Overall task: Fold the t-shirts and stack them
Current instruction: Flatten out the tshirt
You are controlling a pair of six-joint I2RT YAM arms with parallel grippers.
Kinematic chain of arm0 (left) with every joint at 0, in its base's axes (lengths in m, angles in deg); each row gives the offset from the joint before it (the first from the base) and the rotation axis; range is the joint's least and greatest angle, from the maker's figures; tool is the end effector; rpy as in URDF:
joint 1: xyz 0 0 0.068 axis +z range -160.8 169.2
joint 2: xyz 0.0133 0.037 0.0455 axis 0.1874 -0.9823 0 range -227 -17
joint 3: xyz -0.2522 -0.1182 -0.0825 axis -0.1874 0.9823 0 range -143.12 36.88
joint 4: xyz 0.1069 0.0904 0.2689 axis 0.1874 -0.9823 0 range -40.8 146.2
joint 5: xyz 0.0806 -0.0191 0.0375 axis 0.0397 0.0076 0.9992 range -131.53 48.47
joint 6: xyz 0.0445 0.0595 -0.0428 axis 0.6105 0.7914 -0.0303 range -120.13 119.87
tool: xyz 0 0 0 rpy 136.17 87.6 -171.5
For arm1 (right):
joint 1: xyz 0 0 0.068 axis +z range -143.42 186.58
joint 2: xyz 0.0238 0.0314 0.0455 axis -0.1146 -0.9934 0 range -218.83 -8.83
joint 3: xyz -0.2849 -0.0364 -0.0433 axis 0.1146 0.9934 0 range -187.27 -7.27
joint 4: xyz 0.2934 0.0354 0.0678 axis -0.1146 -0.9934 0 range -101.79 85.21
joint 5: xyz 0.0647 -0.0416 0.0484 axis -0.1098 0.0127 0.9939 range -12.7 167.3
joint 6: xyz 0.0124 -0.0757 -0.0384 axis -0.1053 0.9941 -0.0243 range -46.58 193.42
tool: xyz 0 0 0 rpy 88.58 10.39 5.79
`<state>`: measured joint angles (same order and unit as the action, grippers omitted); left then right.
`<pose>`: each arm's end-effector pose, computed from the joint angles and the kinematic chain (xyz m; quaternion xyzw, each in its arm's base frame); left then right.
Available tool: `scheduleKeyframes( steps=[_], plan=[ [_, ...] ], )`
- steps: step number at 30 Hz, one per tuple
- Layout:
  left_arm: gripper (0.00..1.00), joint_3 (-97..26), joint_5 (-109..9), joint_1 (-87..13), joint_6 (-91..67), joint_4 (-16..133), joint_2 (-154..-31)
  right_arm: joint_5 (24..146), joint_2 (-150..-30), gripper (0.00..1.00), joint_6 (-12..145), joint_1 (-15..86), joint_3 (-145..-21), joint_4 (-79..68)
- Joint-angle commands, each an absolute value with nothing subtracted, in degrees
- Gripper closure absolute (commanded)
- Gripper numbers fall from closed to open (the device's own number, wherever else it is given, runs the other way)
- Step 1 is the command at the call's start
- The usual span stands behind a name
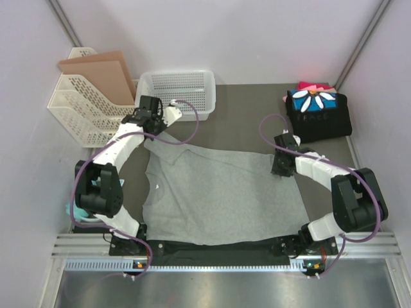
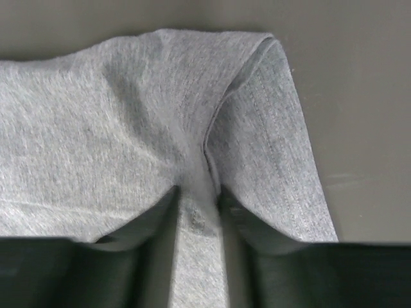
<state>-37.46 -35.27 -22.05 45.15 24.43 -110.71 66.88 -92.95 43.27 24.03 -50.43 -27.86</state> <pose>0.4179 -0.0748 0.2397 0.4299 0.8380 0.1464 0.3026 0.3034 0.0810 0.1166 0.1275 0.9622 0.0094 0.2404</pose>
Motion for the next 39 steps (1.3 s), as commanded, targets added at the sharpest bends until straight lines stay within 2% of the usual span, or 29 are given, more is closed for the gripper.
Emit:
scheduleKeyframes(
  steps=[1,2,3,6,9,10,12,13,14,18,23,25,39],
  plan=[
    [0.94,-37.04,-35.55,-21.96,43.64,27.98,-111.39,68.16,-95.32,0.79,42.48,24.07,-50.43,-24.74],
    [0.91,-36.95,-35.64,-21.96,43.38,27.72,-111.57,68.07,-95.40,0.83,42.48,24.07,-50.60,-24.91],
    [0.83,-36.86,-35.73,-21.96,43.20,27.72,-111.74,68.07,-95.40,0.90,42.57,24.07,-50.87,-25.09],
    [0.69,-36.77,-34.94,-21.96,42.85,27.63,-111.57,67.63,-94.53,0.99,42.66,24.07,-51.48,-25.79],
    [0.60,-36.86,-33.97,-21.88,43.29,27.98,-110.35,67.19,-94.17,1.00,43.18,23.89,-52.18,-26.32],
    [0.49,-36.86,-33.62,-21.88,43.46,28.24,-109.90,67.10,-94.17,1.00,43.19,23.81,-52.36,-26.41],
    [0.43,-37.03,-33.44,-21.70,43.81,28.16,-107.98,67.19,-94.17,1.00,43.36,23.81,-52.71,-26.58],
    [0.31,-37.47,-33.44,-21.79,43.82,27.90,-107.27,67.19,-94.17,1.00,43.28,23.80,-52.89,-26.58],
    [0.24,-37.73,-33.79,-21.79,43.64,27.37,-105.43,67.28,-94.17,1.00,43.36,23.80,-53.06,-26.50],
    [0.22,-37.66,-41.25,-23.10,42.94,19.22,-100.41,67.10,-94.17,1.00,43.54,23.63,-53.15,-26.58],
    [0.24,-23.17,-37.24,-32.40,43.73,22.78,-95.93,67.02,-94.00,1.00,43.54,23.54,-53.15,-26.58],
    [0.25,-19.46,-36.08,-33.30,42.85,25.94,-96.62,67.10,-93.74,1.00,43.54,23.45,-53.15,-26.76],
    [0.28,-27.19,-34.76,-28.91,41.27,29.12,-111.65,67.10,-92.77,1.00,43.80,23.37,-52.63,-27.29]
  ],
)
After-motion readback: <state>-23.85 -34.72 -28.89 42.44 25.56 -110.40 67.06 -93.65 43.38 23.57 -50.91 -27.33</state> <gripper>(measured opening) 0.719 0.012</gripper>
